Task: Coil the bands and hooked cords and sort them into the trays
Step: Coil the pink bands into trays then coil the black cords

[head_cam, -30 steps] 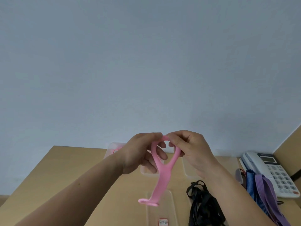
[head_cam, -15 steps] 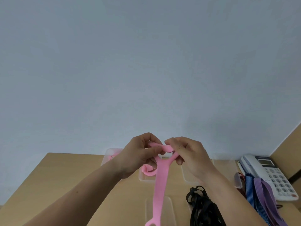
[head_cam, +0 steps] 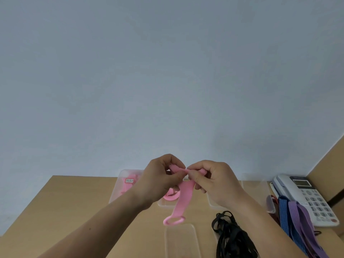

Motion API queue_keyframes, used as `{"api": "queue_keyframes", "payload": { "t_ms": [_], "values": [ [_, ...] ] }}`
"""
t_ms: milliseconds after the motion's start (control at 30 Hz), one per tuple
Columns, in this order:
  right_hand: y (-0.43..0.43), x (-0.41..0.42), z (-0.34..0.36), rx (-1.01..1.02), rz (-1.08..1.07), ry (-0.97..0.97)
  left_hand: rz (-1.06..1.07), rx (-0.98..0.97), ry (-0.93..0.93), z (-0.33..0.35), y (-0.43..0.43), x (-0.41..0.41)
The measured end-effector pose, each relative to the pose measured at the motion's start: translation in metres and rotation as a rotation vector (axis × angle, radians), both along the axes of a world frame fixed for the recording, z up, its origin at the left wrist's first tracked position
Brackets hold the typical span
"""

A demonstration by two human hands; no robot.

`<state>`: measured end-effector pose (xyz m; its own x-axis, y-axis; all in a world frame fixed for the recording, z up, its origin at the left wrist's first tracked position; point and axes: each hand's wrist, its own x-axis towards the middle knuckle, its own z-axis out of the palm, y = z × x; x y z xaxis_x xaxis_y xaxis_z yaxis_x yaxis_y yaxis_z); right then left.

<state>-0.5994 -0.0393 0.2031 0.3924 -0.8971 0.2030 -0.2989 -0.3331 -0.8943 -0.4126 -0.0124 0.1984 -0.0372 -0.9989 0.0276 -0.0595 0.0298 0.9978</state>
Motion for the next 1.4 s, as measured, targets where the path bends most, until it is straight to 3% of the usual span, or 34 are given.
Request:
{"api": "queue_keyframes", "payload": {
  "t_ms": [200,367,433,633,767,900,1167,1400],
  "values": [
    [0.001,0.003,-0.008,-0.312,-0.086,0.101,-0.113,0.247,0.144,0.011,0.004,-0.002],
    [0.002,0.002,-0.017,-0.470,-0.103,0.130,-0.099,0.276,0.180,0.012,0.005,-0.003],
    [0.002,0.002,-0.018,-0.396,-0.077,0.088,-0.074,0.236,0.181,0.010,0.005,-0.002],
    [0.004,0.001,-0.022,0.104,-0.033,-0.180,0.012,0.105,0.090,0.008,0.006,-0.002],
    [0.006,0.004,-0.019,0.215,0.055,-0.286,0.025,-0.020,-0.036,0.008,0.008,-0.003],
    [0.006,0.003,-0.020,0.154,0.024,-0.259,0.041,-0.062,-0.087,0.008,0.012,-0.005],
    [0.011,-0.003,-0.017,0.057,0.049,-0.211,-0.114,0.185,-0.027,0.015,0.014,0.000],
    [0.017,-0.004,-0.014,-0.262,-0.054,0.012,-0.290,0.312,0.120,0.021,0.018,-0.001]
  ]
}}
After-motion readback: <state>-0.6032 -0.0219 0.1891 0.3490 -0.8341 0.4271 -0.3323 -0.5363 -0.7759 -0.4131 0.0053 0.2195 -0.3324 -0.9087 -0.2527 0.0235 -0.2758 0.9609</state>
